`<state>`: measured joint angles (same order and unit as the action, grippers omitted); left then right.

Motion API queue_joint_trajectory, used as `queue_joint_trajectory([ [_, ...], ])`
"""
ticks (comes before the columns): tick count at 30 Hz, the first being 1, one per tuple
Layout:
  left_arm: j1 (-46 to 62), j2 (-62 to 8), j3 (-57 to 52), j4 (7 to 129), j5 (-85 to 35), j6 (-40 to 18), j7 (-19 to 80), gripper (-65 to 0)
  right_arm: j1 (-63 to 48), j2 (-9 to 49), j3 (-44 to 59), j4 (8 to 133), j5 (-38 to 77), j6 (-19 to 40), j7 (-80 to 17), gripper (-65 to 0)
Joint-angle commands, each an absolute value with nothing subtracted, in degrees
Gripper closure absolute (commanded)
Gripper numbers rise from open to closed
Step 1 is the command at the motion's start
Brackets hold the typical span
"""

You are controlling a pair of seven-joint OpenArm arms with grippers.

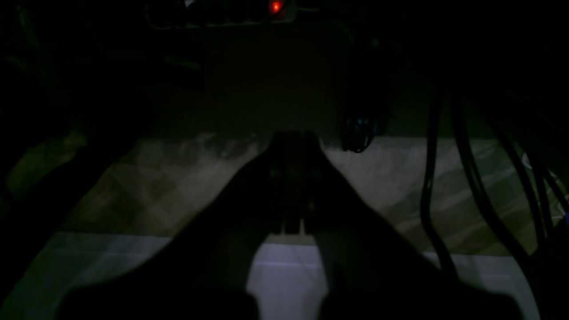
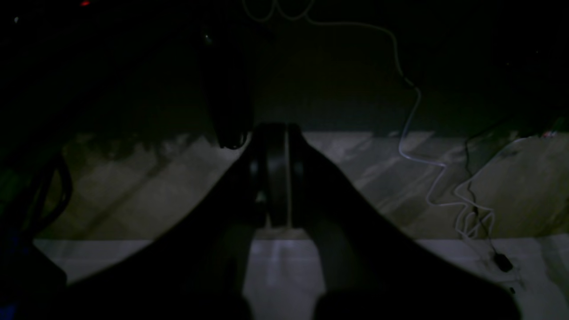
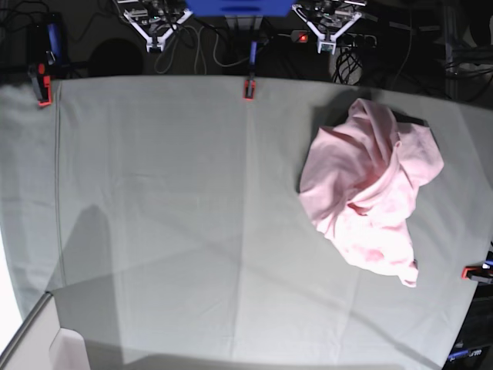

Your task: Layout the t-shirt on the table in an organized manner, then fold the t-shirt properly

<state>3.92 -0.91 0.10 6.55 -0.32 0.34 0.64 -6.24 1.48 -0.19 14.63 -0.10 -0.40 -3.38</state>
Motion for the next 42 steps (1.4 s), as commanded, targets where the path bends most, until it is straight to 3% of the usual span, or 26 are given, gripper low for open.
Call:
queue_joint_trajectory([
  [1,4.00,-0.84,0.13,6.73,-0.40,0.66,0.48,0.0,-6.46,1.71,-0.31,14.90,0.13,0.48,-3.03,0.0],
  [15,8.75,-2.24,0.04,9.54,-0.40,0.22,0.04,0.0,-11.47,2.42,-0.31,19.30,0.13,0.57,-2.95,0.0],
  [29,30.55,-6.46,-0.04,43.65,-0.48,0.22,0.48,0.0,-37.58,4.53,0.04,61.49,0.31,0.57,-3.47,0.0],
  [36,42.33,-6.73,-0.04,69.49,-0.48,0.57,0.57,0.0,-48.66,5.67,0.13,86.73,0.31,0.57,-4.53,0.0],
  [42,50.33,-6.73,-0.04,89.54,-0.48,0.66,0.57,0.0,-51.82,5.67,0.13,104.57,0.31,0.57,-11.65,0.0],
])
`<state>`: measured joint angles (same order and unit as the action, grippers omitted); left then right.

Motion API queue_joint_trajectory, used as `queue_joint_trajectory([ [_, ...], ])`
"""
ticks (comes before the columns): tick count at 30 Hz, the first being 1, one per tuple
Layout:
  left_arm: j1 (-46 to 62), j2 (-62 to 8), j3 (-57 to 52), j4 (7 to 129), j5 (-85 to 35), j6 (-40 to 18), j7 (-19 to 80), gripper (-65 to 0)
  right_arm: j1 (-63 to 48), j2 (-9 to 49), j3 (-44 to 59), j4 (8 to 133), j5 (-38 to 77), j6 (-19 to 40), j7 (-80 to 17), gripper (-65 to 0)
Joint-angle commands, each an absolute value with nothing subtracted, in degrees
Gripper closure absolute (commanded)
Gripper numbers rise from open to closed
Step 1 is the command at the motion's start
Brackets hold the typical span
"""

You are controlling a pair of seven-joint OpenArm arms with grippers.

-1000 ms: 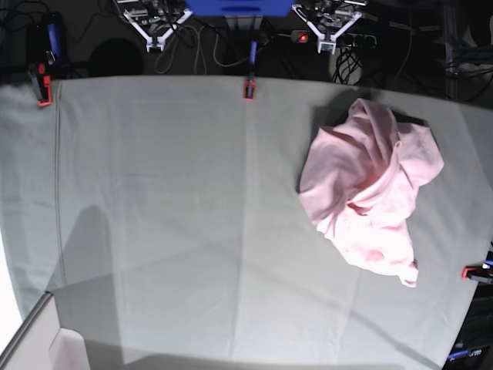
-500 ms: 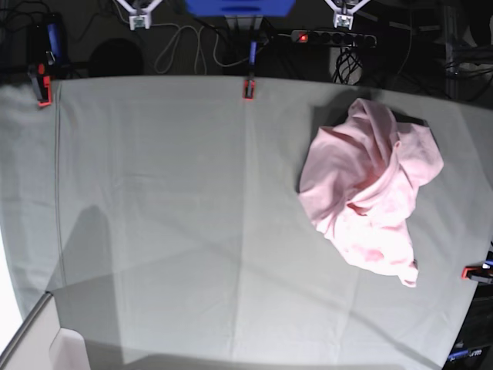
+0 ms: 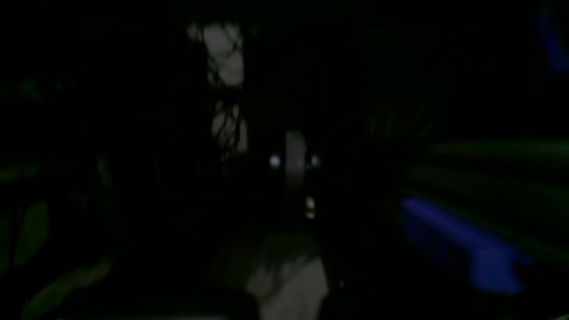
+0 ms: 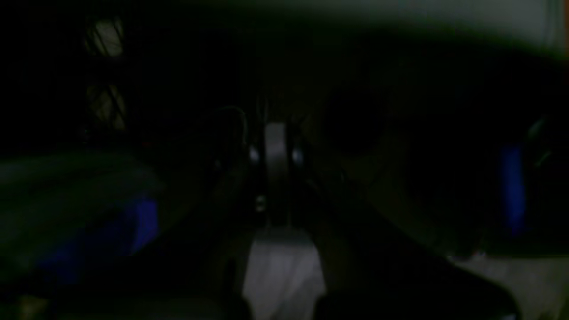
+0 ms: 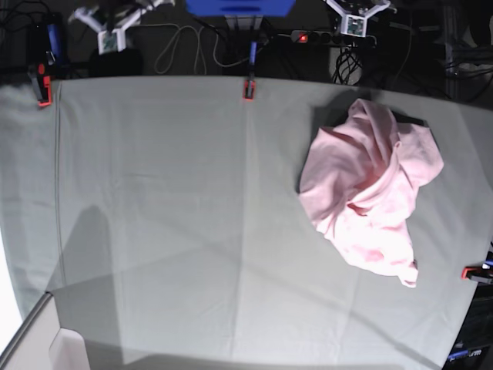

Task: Layout the t-shirt on the table in an organized manner, then fold the t-shirt properly
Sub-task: 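Move the left gripper down onto the crumpled pink t-shirt and grasp it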

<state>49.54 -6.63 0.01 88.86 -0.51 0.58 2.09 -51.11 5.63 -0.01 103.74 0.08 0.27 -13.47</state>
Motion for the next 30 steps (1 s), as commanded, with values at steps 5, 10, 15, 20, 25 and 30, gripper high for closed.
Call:
queue_joint_trajectory([
  [5,53.93,-6.29,-3.12,100.26,-0.48,0.66,0.57,0.0,-51.21,5.41,-0.13,115.91,0.31,0.57,-17.01,0.0],
  [10,54.81,-6.73,-7.08,105.80,-7.87,0.66,0.75,0.0,-47.08,5.32,0.04,116.53,0.31,0.57,-17.54,0.0],
  [15,54.11,-6.73,-14.20,111.43,-22.64,0.31,10.95,0.0,-44.26,4.26,-0.22,116.53,0.31,0.57,-17.45,0.0],
  [20,50.68,-6.73,-20.97,114.42,-32.31,0.22,20.62,-0.1,-41.98,2.95,-0.31,116.44,0.31,0.75,-17.54,0.0],
  [25,47.87,-6.81,-26.15,115.21,-38.81,0.13,26.59,-3.7,-40.75,3.21,-0.31,116.44,0.31,0.75,-19.12,-0.7],
  [30,45.05,-6.46,-30.11,115.30,-44.62,0.22,32.40,-21.7,-38.81,3.21,-0.22,116.53,0.31,0.75,-24.04,-10.9],
])
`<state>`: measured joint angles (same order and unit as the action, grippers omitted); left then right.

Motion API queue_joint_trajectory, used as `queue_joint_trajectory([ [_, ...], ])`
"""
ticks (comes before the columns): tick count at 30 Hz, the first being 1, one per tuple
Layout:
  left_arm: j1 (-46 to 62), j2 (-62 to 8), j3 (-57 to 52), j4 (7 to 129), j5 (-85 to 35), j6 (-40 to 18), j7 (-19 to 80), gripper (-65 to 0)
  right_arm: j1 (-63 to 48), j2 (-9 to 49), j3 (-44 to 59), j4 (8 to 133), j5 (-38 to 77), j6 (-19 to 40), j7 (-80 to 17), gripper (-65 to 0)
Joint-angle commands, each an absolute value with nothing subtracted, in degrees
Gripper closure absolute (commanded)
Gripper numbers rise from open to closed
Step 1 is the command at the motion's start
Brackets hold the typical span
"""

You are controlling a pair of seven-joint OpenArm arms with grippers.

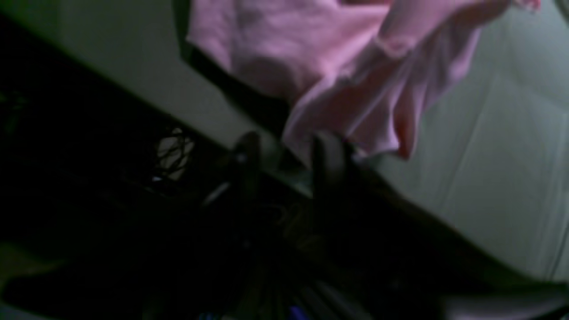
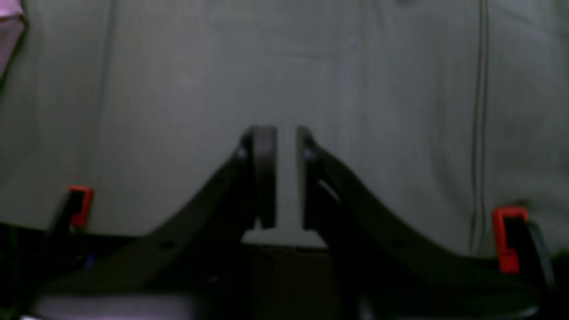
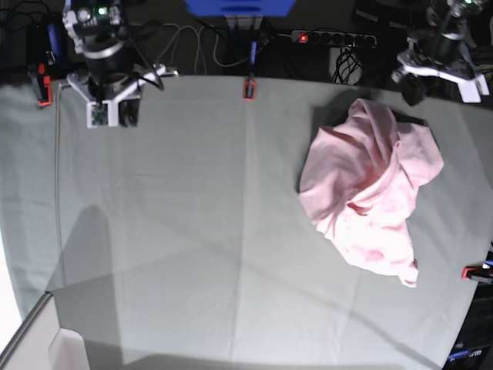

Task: Layout the t-shirt on the table in an organized manner, then fold the t-shirt properly
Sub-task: 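Move the left gripper down onto the crumpled pink t-shirt and grasp it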

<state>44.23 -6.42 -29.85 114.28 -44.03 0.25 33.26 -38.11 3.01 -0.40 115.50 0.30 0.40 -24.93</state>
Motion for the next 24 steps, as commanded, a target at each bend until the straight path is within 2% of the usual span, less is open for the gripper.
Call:
queue_joint_trajectory([
  [1,44.53,-6.46,-30.55,115.30,-45.67,0.22,33.36,-23.9,-38.64,3.21,-0.04,116.53,0.31,0.75,-24.22,-12.9],
  [4,42.24,-7.08,-31.25,115.30,-46.99,0.13,35.38,-30.7,-38.55,3.21,-0.13,116.44,0.31,0.75,-24.22,-16.9],
  [13,34.77,-7.78,-31.08,114.86,-46.55,0.75,39.52,-41.7,-38.46,3.21,-0.40,116.44,0.31,0.75,-24.48,-17.0],
  [24,27.30,-5.76,-20.09,114.68,-24.04,0.66,39.43,-41.8,-38.55,3.21,-0.31,116.44,0.31,0.75,-24.57,-17.0],
])
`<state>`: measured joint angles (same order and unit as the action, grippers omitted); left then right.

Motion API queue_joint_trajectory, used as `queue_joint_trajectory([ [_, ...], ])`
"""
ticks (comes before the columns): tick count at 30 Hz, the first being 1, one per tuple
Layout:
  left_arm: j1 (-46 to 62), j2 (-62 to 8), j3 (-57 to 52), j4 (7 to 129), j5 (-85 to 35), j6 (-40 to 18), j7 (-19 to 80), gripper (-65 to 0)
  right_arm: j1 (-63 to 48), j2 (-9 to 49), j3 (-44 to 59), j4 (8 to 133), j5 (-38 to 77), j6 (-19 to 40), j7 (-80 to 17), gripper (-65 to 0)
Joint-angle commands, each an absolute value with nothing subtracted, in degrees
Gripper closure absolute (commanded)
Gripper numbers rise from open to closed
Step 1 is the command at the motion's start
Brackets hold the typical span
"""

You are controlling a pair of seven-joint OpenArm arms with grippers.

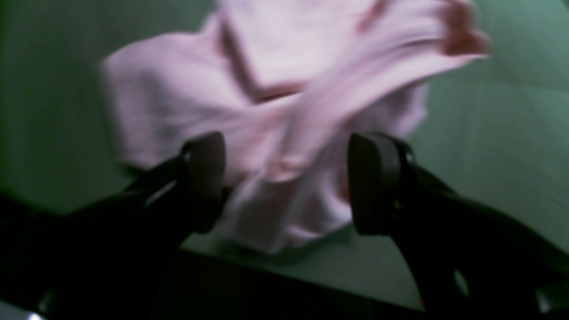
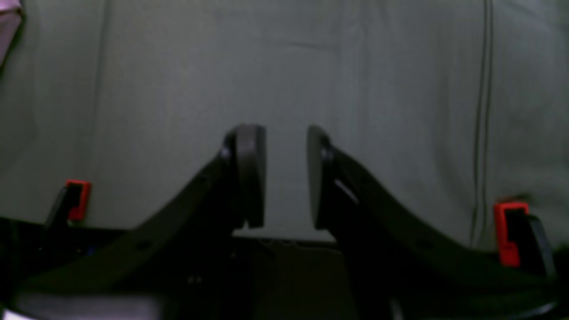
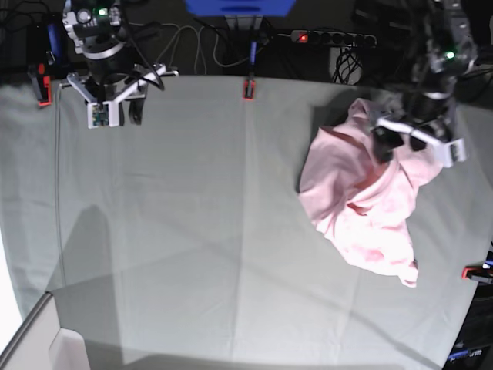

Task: Layout the t-shirt on the table in an organized manner, then fold the t-shirt properly
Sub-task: 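Move the left gripper down onto the crumpled pink t-shirt and grasp it, then drag the grasped shirt fabric with the left gripper across the table and release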

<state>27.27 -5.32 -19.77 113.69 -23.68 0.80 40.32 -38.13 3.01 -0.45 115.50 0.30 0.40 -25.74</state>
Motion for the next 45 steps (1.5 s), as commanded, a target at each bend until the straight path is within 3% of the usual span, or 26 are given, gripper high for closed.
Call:
queue_joint_trajectory([
  [1,26.68,-5.32,-19.65,114.59,-23.08,0.57,39.43,-41.8,-38.55,3.21,-0.31,116.44,0.31,0.75,-24.57,-17.0],
  [6,25.71,-4.00,-19.30,113.71,-22.29,0.22,39.52,-39.1,-38.73,3.21,0.04,116.35,0.31,0.75,-24.57,-17.0],
  [16,25.45,-4.00,-19.47,112.75,-22.37,0.22,39.43,0.0,-38.81,3.21,0.13,116.35,0.31,0.75,-24.66,-17.0],
  [27,23.34,-1.19,-16.40,116.18,-25.71,0.22,38.99,-0.3,-38.90,3.21,2.77,116.26,0.31,0.75,-24.66,-17.0],
  [36,13.49,-0.84,8.40,115.12,-24.40,0.75,38.99,-0.3,-38.55,3.12,10.24,116.26,0.31,0.75,-24.66,-17.0],
  [45,1.98,9.00,27.30,101.32,-11.82,0.75,38.73,-0.3,-38.81,3.03,16.75,116.18,0.31,0.75,-24.66,-17.0],
])
